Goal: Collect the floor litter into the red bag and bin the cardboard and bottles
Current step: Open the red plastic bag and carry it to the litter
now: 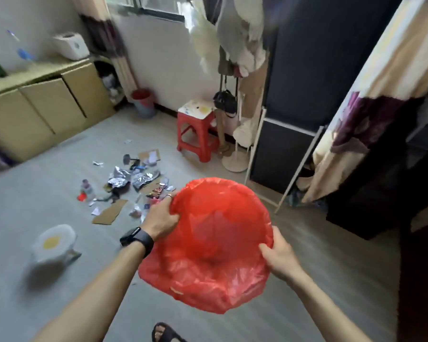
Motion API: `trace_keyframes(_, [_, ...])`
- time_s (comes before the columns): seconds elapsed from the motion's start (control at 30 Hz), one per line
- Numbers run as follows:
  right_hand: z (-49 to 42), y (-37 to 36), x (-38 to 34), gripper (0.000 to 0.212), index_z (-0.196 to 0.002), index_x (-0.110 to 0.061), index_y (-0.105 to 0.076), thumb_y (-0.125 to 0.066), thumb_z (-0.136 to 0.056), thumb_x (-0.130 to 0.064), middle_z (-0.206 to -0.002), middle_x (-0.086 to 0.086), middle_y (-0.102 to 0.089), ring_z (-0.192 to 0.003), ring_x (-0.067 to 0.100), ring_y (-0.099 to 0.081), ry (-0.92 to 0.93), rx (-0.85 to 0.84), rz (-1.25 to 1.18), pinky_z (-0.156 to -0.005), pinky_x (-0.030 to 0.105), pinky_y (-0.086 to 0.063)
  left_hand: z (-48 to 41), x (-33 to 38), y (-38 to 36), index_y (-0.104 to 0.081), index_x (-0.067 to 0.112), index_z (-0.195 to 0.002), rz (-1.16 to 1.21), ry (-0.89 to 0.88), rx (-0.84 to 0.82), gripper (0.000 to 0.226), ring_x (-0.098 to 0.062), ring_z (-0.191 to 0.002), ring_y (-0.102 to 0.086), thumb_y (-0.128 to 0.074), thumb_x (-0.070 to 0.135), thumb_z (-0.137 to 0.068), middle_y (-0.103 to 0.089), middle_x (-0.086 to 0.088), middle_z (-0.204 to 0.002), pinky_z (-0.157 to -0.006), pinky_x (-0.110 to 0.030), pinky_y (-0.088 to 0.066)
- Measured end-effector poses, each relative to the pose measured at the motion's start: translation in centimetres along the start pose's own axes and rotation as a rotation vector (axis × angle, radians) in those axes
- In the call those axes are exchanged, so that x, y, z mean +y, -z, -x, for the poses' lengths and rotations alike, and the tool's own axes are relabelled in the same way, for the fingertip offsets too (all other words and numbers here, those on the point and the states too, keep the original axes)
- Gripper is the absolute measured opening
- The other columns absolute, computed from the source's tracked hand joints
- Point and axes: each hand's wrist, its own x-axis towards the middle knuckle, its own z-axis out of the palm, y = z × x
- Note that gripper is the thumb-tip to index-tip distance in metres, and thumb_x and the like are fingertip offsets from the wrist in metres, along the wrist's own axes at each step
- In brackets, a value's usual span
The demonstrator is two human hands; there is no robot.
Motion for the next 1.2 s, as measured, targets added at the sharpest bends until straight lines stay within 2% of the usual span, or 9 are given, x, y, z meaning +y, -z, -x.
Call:
trace_keyframes(0.1, [-1.7,-4.4,-5.1,0.023,-0.109,-0.033,-0.059,-0.068,-0.089,-0.028,-0.085,-0.016,-0.069,-0.085,0.013,-0.067,0.089,0.03,0.01,-0.072,0.025,-0.045,-0.5,-6.7,3.6,-0.062,0.023,-0.123,0.035,0.136,0.048,0.046,-0.028,-0.1,-0.065,-0.063,0.01,-0.079,-0.071,-0.007,-0.103,-0.079,-0.029,-0.045])
trace_keyframes(0.2, [-3.2,-10.2,-9.8,0.048,-0.133,-0.036,-0.051,-0.07,-0.089,-0.03,-0.099,-0.01,-0.072,-0.097,0.018,-0.069,0.163,0.015,0.105,-0.081,0.026,-0.047,-1.1,-12.9,6.7,-0.061,0.028,-0.107,0.106,0.241,0.097,0.032,-0.033,-0.097,-0.065,-0.063,0.012,-0.079,-0.071,-0.008,-0.096,-0.077,-0.034,-0.047])
trace_keyframes(0.27, [-4.1,-14.5,-12.6,0.063,-0.145,-0.036,-0.04,-0.065,-0.089,-0.022,-0.111,0.001,-0.073,-0.105,0.027,-0.067,0.237,-0.033,0.196,-0.085,0.031,-0.048,-1.5,-16.4,8.6,-0.057,0.028,-0.12,0.088,0.287,0.133,0.04,-0.036,-0.097,-0.064,-0.058,0.014,-0.082,-0.071,-0.012,-0.101,-0.077,-0.036,-0.049])
trace_keyframes(0.4, [-5.2,-21.5,-17.6,0.075,-0.151,-0.049,-0.028,-0.05,-0.089,-0.013,-0.127,-0.001,-0.068,-0.114,0.028,-0.063,0.335,-0.107,0.298,-0.089,0.033,-0.045,-1.4,-21.4,11.8,-0.023,0.038,-0.151,-0.002,0.32,0.199,0.077,-0.039,-0.098,-0.063,-0.05,0.014,-0.083,-0.066,-0.012,-0.114,-0.078,-0.038,-0.05])
trace_keyframes(0.5, [-6.5,-26.3,-21.1,0.084,-0.155,-0.048,-0.021,-0.044,-0.087,-0.004,-0.143,-0.003,-0.057,-0.125,0.025,-0.057,0.428,-0.152,0.389,-0.09,0.028,-0.041,-1.1,-24.9,14.5,-0.009,0.039,-0.156,-0.091,0.353,0.226,0.088,-0.039,-0.105,-0.061,-0.04,0.004,-0.082,-0.046,-0.009,-0.137,-0.084,-0.043,-0.053])
trace_keyframes(0.67, [-9.8,-33.5,-24.9,0.083,-0.154,-0.053,-0.003,-0.043,-0.091,-0.016,-0.156,-0.004,-0.042,-0.122,0.032,-0.059,0.498,-0.222,0.515,-0.096,0.046,-0.052,-1.1,-29.4,17.1,-0.001,0.037,-0.157,-0.196,0.484,0.247,0.089,-0.033,-0.105,-0.061,-0.043,0.002,-0.086,-0.035,-0.006,-0.14,-0.08,-0.042,-0.051])
trace_keyframes(0.9, [-16.8,-43.4,-30.7,0.076,-0.156,-0.047,-0.011,-0.041,-0.096,-0.012,-0.161,-0.011,-0.032,-0.127,0.024,-0.056,0.554,-0.286,0.636,-0.099,0.038,-0.05,-7.4,-37.7,22.4,-0.018,0.043,-0.153,-0.119,0.665,0.221,0.085,-0.032,-0.114,-0.059,-0.047,0.005,-0.084,-0.038,0.0,-0.147,-0.085,-0.039,-0.05])
trace_keyframes(1.07, [-23.7,-51.3,-35.6,0.068,-0.156,-0.035,-0.026,-0.044,-0.094,-0.014,-0.155,-0.002,-0.042,-0.121,0.025,-0.059,0.458,-0.336,0.606,-0.097,0.038,-0.051,-16.1,-44.5,27.1,-0.029,0.045,-0.15,-0.062,0.731,0.186,0.079,-0.034,-0.116,-0.058,-0.046,0.009,-0.081,-0.045,0.001,-0.138,-0.094,-0.039,-0.049])
trace_keyframes(1.2, [-30.0,-57.3,-40.8,0.066,-0.155,-0.032,-0.03,-0.052,-0.094,-0.019,-0.15,0.003,-0.048,-0.12,0.025,-0.059,0.422,-0.387,0.525,-0.096,0.038,-0.05,-25.0,-49.8,31.6,-0.031,0.038,-0.151,0.001,0.759,0.151,0.08,-0.029,-0.125,-0.053,-0.05,0.01,-0.079,-0.045,-0.006,-0.143,-0.1,-0.036,-0.046])
